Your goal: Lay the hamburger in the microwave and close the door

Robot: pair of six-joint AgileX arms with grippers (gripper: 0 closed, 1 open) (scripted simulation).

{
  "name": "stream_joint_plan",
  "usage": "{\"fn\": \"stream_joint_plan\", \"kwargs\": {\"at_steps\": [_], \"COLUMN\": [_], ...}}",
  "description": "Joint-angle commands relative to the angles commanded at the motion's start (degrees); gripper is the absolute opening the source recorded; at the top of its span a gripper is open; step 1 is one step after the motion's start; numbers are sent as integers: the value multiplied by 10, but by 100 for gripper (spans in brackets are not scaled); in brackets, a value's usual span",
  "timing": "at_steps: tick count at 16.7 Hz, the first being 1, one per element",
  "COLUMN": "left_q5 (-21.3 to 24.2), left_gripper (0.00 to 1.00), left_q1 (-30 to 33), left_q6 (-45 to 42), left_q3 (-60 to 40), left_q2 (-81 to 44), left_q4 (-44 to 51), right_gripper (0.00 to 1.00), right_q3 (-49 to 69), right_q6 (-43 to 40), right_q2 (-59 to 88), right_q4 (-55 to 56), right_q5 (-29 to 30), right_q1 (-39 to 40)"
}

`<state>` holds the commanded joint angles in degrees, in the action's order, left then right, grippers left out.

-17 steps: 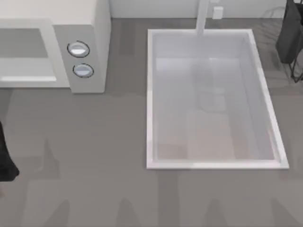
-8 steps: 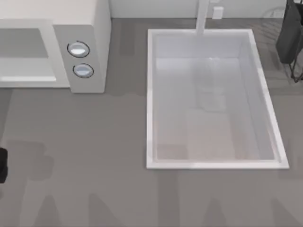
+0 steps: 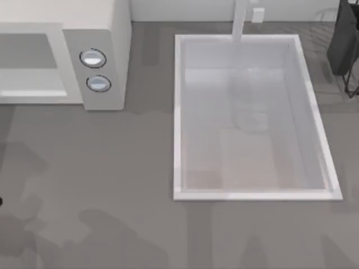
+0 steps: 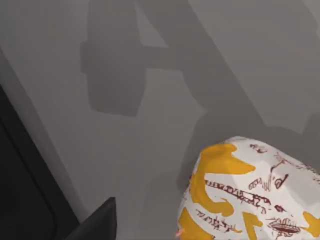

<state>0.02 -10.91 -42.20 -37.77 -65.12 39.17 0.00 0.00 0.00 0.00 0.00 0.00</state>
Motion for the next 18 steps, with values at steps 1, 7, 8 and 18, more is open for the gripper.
{"fn": "stream_joint_plan", "kwargs": {"at_steps": [1,7,8,18], "left_q5": [0,1,1,1], "left_gripper": [100,100,100,100], "left_q1": [-7,-39,-42,-42], "left_q6": [-28,-150,-158,-160], "left_q3": [-25,-133,-140,-108], "left_q2": [-47,-214,-221,-257], "left_q4": [26,142,149,84], "right_gripper": [100,100,100,100], "right_q3": [0,0,0,0], "right_q6": [0,0,0,0], "right_q2": [0,0,0,0], "right_q4": [0,0,0,0], "right_q5": [0,0,0,0], "right_q1": [0,0,0,0]}}
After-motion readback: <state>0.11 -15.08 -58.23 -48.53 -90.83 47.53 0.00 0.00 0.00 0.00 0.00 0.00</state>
